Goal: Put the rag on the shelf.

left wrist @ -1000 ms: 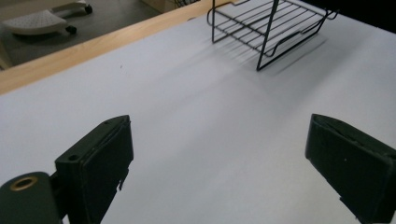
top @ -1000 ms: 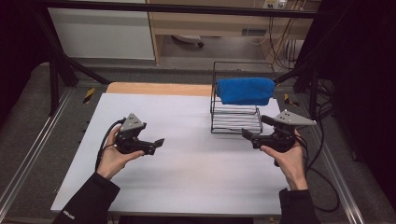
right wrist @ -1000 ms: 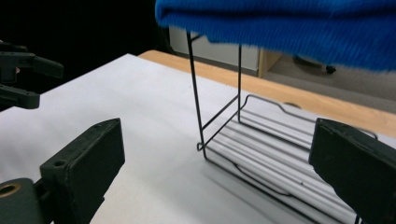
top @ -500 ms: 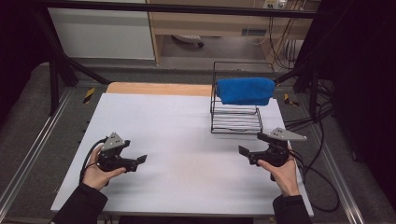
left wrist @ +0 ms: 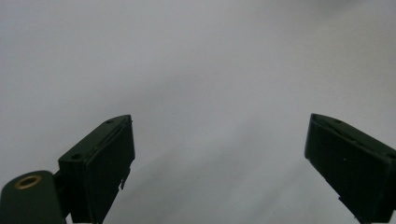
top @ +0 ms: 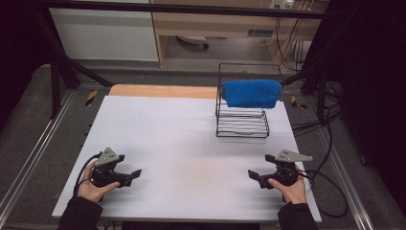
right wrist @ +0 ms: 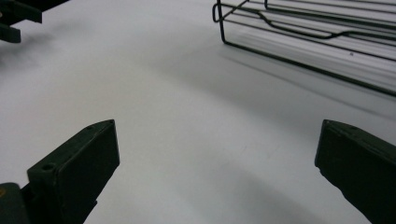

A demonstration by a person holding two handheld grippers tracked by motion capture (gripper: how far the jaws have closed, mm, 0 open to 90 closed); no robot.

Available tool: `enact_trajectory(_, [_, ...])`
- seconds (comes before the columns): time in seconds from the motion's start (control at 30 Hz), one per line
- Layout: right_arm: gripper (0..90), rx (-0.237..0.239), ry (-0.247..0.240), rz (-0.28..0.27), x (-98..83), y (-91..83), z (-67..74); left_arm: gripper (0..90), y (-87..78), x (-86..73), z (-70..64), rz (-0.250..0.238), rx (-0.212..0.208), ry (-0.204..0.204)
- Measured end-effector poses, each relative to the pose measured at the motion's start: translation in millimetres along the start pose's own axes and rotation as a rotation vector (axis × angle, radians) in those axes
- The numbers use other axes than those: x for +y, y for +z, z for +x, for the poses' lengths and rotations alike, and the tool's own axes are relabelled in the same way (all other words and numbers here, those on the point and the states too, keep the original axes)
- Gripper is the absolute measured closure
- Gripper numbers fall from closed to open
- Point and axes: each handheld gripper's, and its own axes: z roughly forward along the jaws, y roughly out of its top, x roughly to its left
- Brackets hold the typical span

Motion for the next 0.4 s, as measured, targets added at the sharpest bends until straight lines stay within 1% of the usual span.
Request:
enact_trajectory(0.07, [0.7,0.000,-0.004,0.013,-5.1,0.3,-0.4,8.9,-0.6,-2.9,0.6,0.006,0.002,0.002])
enact_trajectory(0.1, [0.7,0.002,0.001,0.020,-7.6,0.2,-0.2,8.8,-0.9,-4.3,1.1,0.009,0.003,0.010])
enact_trajectory(0.17, [0.7,0.003,0.005,0.032,-12.2,1.1,0.0,8.9,-0.3,-7.5,1.1,0.018,0.005,0.006])
enact_trajectory(0.27, [0.7,-0.004,-0.001,0.055,-15.0,3.3,-0.8,8.9,0.4,-10.1,1.7,0.030,0.005,0.008])
enact_trajectory(0.4, [0.8,-0.010,-0.006,0.072,-16.1,5.7,-1.2,8.9,0.3,-11.3,2.1,0.028,0.004,0.002])
